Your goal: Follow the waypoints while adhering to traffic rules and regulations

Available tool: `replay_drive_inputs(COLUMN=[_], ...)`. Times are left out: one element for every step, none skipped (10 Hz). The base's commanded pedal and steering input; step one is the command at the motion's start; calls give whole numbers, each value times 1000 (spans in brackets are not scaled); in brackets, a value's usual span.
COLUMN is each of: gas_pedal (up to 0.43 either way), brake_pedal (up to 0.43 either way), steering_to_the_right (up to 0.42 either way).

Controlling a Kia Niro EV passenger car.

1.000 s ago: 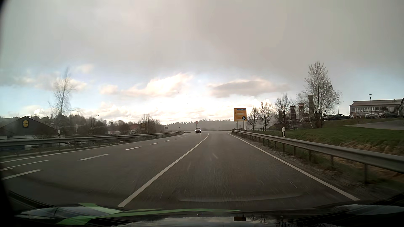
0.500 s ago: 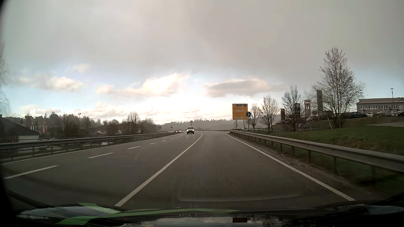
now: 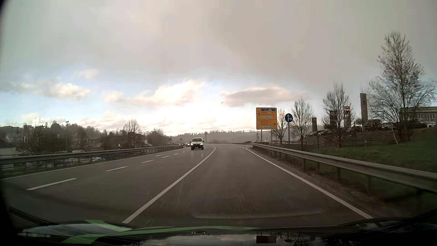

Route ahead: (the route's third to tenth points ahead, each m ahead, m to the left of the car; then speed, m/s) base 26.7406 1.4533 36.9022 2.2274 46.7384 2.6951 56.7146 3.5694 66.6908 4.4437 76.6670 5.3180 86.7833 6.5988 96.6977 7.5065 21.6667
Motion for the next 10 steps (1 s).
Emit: replay_drive_inputs(gas_pedal=[177, 177, 177, 169, 169, 169, 169, 169, 169, 169], brake_pedal=[0, 0, 0, 0, 0, 0, 0, 0, 0, 0], steering_to_the_right=[-11, -13, -12, -13, -13, -13, -13, -13, -13, -13])
